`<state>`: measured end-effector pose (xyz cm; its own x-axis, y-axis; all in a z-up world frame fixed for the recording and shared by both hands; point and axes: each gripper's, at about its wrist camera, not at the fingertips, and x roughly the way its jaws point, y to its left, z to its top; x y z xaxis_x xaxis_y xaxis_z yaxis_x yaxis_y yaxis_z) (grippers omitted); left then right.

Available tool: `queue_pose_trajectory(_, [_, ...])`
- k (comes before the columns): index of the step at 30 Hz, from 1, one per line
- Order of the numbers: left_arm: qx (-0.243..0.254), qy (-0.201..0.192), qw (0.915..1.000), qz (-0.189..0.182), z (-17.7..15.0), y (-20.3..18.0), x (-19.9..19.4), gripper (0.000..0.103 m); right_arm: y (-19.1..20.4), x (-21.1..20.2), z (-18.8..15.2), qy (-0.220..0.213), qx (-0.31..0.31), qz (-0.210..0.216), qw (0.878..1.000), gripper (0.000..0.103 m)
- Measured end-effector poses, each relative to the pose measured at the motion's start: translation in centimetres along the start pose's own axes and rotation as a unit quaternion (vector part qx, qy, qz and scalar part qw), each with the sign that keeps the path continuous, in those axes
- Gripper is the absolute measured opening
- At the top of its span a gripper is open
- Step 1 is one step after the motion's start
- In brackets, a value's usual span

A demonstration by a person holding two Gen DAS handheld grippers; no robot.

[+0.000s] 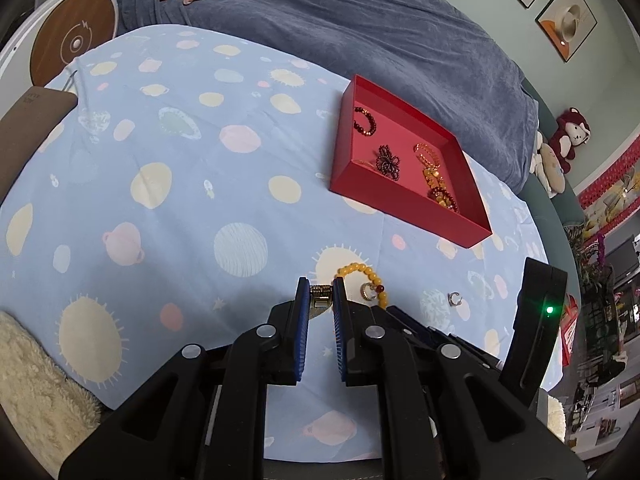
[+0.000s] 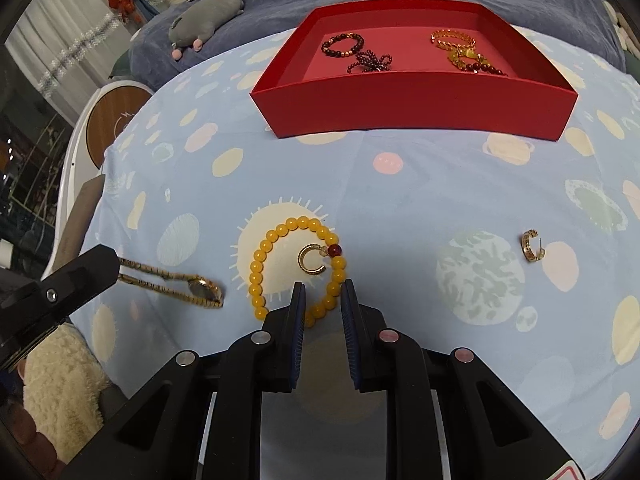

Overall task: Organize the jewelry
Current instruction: 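Grasp the yellow bead bracelet with the right tool while the left tool holds the watch, then carry the watch and yellow bracelet up into the red tray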

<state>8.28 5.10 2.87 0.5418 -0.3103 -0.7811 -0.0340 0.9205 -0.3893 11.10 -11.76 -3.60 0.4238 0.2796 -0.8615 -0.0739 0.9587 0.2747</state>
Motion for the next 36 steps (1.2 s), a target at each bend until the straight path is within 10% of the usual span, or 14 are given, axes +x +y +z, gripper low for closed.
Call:
queue_pose_trajectory(24, [0.033, -0.005, 0.9993, -0.019, 1.6, -3.6, 0.0, 0.011, -5.1, -8.7, 1.2, -0.074, 0.048, 0.003, 0.996, 0.007])
queue_pose_trajectory(36, [0.076, -0.035, 0.9951, -0.052, 9.4, -9.8, 1.6, 0.011, -7.6, -11.1, 9.5, -0.123, 0.046, 0.010, 0.991, 0.007])
